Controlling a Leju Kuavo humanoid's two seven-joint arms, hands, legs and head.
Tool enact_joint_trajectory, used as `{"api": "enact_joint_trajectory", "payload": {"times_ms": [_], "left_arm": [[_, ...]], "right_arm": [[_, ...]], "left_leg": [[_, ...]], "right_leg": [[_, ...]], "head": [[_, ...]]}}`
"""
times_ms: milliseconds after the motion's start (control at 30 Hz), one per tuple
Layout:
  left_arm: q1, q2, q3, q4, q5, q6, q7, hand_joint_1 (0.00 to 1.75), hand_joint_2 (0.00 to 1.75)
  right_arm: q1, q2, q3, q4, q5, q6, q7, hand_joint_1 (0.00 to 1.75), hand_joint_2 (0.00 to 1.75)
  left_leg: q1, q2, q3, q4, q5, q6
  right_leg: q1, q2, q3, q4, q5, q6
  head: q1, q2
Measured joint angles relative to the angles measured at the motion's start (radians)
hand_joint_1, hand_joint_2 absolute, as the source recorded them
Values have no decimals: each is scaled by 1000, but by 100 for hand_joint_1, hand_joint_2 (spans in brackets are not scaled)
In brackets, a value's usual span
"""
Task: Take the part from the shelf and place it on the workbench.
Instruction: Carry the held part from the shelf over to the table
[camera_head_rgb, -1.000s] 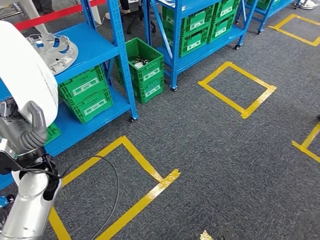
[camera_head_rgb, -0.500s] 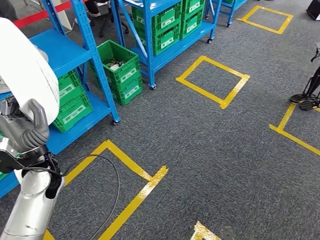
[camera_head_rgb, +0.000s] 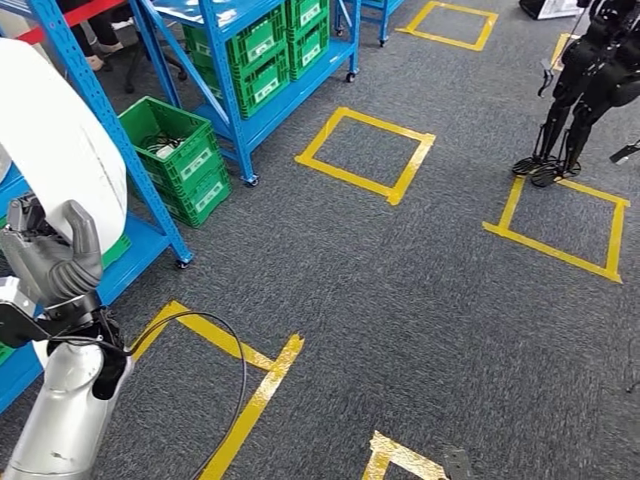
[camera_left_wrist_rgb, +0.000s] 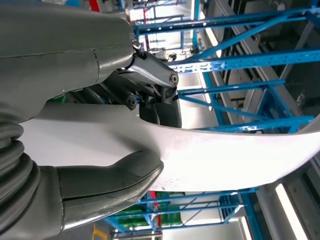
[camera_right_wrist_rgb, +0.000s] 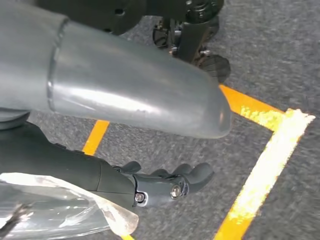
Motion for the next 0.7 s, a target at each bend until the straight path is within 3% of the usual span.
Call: {"api": "enact_joint_trajectory", "payload": {"times_ms": [67, 100, 133, 200, 267, 300, 333, 367, 433, 500, 567, 633, 700], "left_arm": [[-2, 0, -1, 0, 0, 0, 0, 175, 175], [-3, 0, -2, 0, 0, 1, 0, 175, 175], [-4, 0, -2, 0, 0, 1, 0, 175, 175], [-4, 0, -2, 0, 0, 1, 0, 175, 175], [-2, 0, -2, 0, 0, 1, 0, 175, 175], [-2, 0, -3, 0, 0, 1, 0, 175, 175], [-2, 0, -3, 0, 0, -1, 0, 175, 175], [-3, -1, -3, 0, -2, -3, 0, 175, 175], [-11, -5, -7, 0, -12, -10, 2, 175, 175], [-23, -13, -16, 0, -29, -18, 9, 175, 175], [-35, -25, -28, 0, -45, -22, 23, 175, 175], [-47, -36, -34, 0, -55, -22, 42, 175, 175], [-57, -43, -35, 1, -55, -23, 59, 175, 175]], "right_arm": [[6, 0, 0, 0, 0, -1, 0, 0, 0], [8, 0, 0, 0, 0, -1, 0, 0, 0], [8, 0, 0, 1, 0, -2, 0, 0, 0], [5, 0, 0, 1, 1, -4, 0, 0, 0], [4, 0, 0, 1, 0, -5, 0, 0, 0], [4, 0, 0, 1, -1, -6, 0, 0, 0], [5, 1, 0, 1, -2, -8, 0, 0, 0], [5, 1, -1, 1, -5, -10, 1, 0, 0], [5, 1, -5, 1, -11, -18, 4, 0, 0], [7, 2, -12, 0, -23, -24, 7, 0, 0], [11, 1, -23, -1, -38, -29, 6, 0, 0], [13, 1, -35, -6, -48, -30, 6, 0, 0], [12, 1, -42, -11, -44, -29, 16, 0, 0]], "left_leg": [[2, 18, 4, -13, 4, 3], [4, 28, 7, -20, 8, 7], [6, 39, 10, -27, 11, 10], [6, 63, 11, -30, 13, 13], [4, 87, 12, -29, 11, 13], [4, 98, 12, -28, 9, 12], [4, 109, 13, -27, 7, 10], [4, 119, 15, -26, 4, 7], [-1, 134, 18, -23, -2, -1], [-7, 146, 19, -21, -4, -9], [-4, 154, 21, -19, -9, -18], [1, 123, 6, 25, -44, -26], [4, 79, -48, 151, -111, -29]], "right_leg": [[-1, 4, -8, 0, 0, 13], [1, -14, -18, 16, -11, 17], [2, -40, -37, 51, -33, 21], [0, -93, -101, 182, -94, 29], [-4, -109, -150, 279, -123, 37], [-6, -113, -145, 271, -109, 39], [-7, -119, -119, 223, -81, 41], [-8, -133, -79, 148, -47, 41], [-3, -167, -11, 25, -10, 33], [3, -175, 5, -4, -10, 18], [2, -153, 4, -6, -6, 5], [-2, -132, 5, -9, -3, -6], [-3, -109, 6, -10, -2, -14]], "head": [[-1, 0], [1, 0], [4, 0], [9, 0], [9, 0], [9, 0], [9, 0], [9, 0], [8, 0], [7, 0], [7, 0], [5, 0], [1, 0]]}}
